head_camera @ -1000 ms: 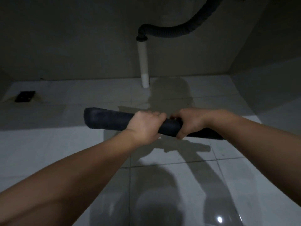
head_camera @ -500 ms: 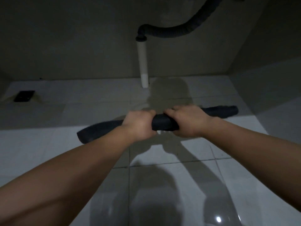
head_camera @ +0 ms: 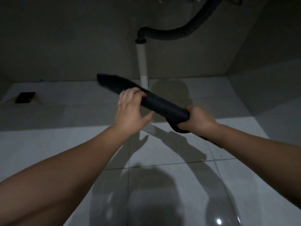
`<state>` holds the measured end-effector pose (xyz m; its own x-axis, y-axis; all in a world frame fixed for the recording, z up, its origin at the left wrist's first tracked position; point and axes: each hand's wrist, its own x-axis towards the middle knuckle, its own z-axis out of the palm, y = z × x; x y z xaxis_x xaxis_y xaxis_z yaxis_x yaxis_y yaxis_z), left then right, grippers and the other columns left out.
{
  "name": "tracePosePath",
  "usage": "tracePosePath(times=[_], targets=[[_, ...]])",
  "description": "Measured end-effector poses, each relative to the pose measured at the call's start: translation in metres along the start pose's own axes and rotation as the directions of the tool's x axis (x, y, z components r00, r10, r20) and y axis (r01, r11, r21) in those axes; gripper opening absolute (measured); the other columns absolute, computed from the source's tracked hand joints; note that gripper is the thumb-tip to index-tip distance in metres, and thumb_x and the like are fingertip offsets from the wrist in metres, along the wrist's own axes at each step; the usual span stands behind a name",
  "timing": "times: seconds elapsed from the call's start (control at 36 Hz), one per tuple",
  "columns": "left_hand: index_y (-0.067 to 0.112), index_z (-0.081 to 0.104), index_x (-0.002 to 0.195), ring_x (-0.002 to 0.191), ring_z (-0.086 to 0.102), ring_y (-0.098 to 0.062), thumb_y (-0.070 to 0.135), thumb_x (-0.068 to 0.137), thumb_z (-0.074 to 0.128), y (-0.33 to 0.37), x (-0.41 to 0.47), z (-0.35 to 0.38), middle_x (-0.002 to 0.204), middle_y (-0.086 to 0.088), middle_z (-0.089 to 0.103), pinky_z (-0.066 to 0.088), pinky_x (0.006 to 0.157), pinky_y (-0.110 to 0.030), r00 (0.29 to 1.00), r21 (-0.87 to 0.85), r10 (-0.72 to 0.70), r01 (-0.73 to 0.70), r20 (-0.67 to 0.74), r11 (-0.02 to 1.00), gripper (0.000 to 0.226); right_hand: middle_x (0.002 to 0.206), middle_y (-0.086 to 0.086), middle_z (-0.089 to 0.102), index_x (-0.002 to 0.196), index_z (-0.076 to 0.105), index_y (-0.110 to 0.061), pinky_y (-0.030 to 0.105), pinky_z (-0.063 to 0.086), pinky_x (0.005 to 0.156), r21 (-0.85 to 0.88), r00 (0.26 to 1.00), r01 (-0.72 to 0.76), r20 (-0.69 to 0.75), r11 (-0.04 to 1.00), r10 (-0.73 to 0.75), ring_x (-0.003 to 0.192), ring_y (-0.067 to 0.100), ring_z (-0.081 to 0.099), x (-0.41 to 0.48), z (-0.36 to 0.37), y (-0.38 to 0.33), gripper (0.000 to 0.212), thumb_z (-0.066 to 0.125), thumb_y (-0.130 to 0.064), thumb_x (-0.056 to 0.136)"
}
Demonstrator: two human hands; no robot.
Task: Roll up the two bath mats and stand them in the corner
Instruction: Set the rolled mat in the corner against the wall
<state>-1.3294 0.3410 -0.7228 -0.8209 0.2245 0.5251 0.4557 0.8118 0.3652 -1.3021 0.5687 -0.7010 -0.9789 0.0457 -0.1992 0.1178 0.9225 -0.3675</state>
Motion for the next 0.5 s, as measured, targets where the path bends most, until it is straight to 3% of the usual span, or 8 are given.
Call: tracePosePath(times=[0.03,0.08,0.14,0.17,0.25,0.33,0.42,0.5], targets=[[0.008,0.056,0.116,0.118,0.047,-0.031,0.041,0.073,0.07,0.001,0.001,0.001,0.122,-0.013,0.054,0.037,0.105,-0.044,0.998,-0.056,-0.067,0.067,-0.01,0.996,0.056,0.085,0.003,0.064,0.094,0.055,-0.022,0.033,0.051,0.063,0.12,0.999,-0.035,0.014,0.992,0.033,0.076,0.024,0.062,0.0,0.003,0.001,0.036,0.076,-0.033,0.067],[0.009,0.049,0.127,0.122,0.046,-0.026,0.043,0.078,0.071,0.007,0.002,0.002,0.128,-0.01,0.051,0.039,0.104,-0.038,0.944,-0.203,-0.296,0.322,0.147,0.925,0.063,0.085,0.004,0.066,0.098,0.059,-0.016,0.031,0.051,0.063,0.344,0.995,-0.096,0.048,0.934,0.085,0.076,0.022,0.064,0.0,0.01,0.003,0.041,0.081,-0.028,0.065],[0.01,0.038,0.139,0.126,0.048,-0.024,0.051,0.079,0.07,0.014,0.004,0.007,0.137,-0.009,0.049,0.04,0.106,-0.037,0.791,-0.297,-0.465,0.59,0.398,0.751,0.08,0.082,0.004,0.068,0.1,0.064,-0.012,0.025,0.048,0.059,0.496,0.991,-0.136,0.058,0.858,0.124,0.073,0.02,0.066,0.0,0.018,0.0,0.044,0.083,-0.025,0.063],[0.01,0.033,0.144,0.127,0.048,-0.024,0.056,0.079,0.067,0.018,0.004,0.01,0.14,-0.009,0.048,0.04,0.106,-0.035,0.724,-0.32,-0.48,0.666,0.495,0.674,0.086,0.082,0.005,0.068,0.101,0.065,-0.01,0.024,0.048,0.059,0.548,0.989,-0.146,0.061,0.824,0.135,0.073,0.02,0.067,0.0,0.022,-0.002,0.045,0.084,-0.024,0.062],[0.006,0.032,0.146,0.127,0.051,-0.023,0.06,0.081,0.062,0.029,0.009,0.016,0.141,-0.009,0.05,0.039,0.101,-0.026,0.667,-0.379,-0.469,0.73,0.579,0.569,0.089,0.085,0.008,0.071,0.1,0.067,-0.009,0.029,0.054,0.065,0.627,0.987,-0.163,0.092,0.762,0.135,0.076,0.023,0.069,-0.001,0.031,-0.014,0.043,0.084,-0.02,0.062],[0.008,0.051,0.128,0.108,0.064,-0.021,0.051,0.082,0.066,0.036,0.016,0.018,0.127,-0.008,0.063,0.052,0.091,-0.034,0.66,-0.523,-0.473,0.752,0.584,0.402,0.065,0.087,0.009,0.072,0.101,0.066,-0.009,0.036,0.058,0.072,0.639,0.987,-0.161,0.115,0.753,0.113,0.077,0.024,0.069,-0.003,0.037,-0.023,0.043,0.083,-0.021,0.063],[0.009,0.056,0.114,0.093,0.068,-0.02,0.033,0.086,0.07,0.042,0.019,0.016,0.11,-0.008,0.068,0.059,0.064,-0.027,0.631,-0.62,-0.488,0.756,0.604,0.21,0.04,0.091,0.005,0.069,0.1,0.059,-0.015,0.041,0.057,0.077,0.52,0.994,-0.101,0.078,0.848,0.07,0.082,0.024,0.067,-0.007,0.037,-0.027,0.046,0.082,-0.03,0.063],[0.005,0.057,0.115,0.087,0.068,-0.019,0.022,0.087,0.07,0.041,0.018,0.017,0.107,-0.01,0.069,0.053,0.049,-0.019,0.633,-0.644,-0.486,0.745,0.602,0.174,0.036,0.096,0.001,0.065,0.105,0.052,-0.021,0.037,0.055,0.079,0.367,0.997,-0.047,0.082,0.929,0.018,0.086,0.021,0.064,-0.011,0.03,-0.028,0.051,0.08,-0.038,0.066]])
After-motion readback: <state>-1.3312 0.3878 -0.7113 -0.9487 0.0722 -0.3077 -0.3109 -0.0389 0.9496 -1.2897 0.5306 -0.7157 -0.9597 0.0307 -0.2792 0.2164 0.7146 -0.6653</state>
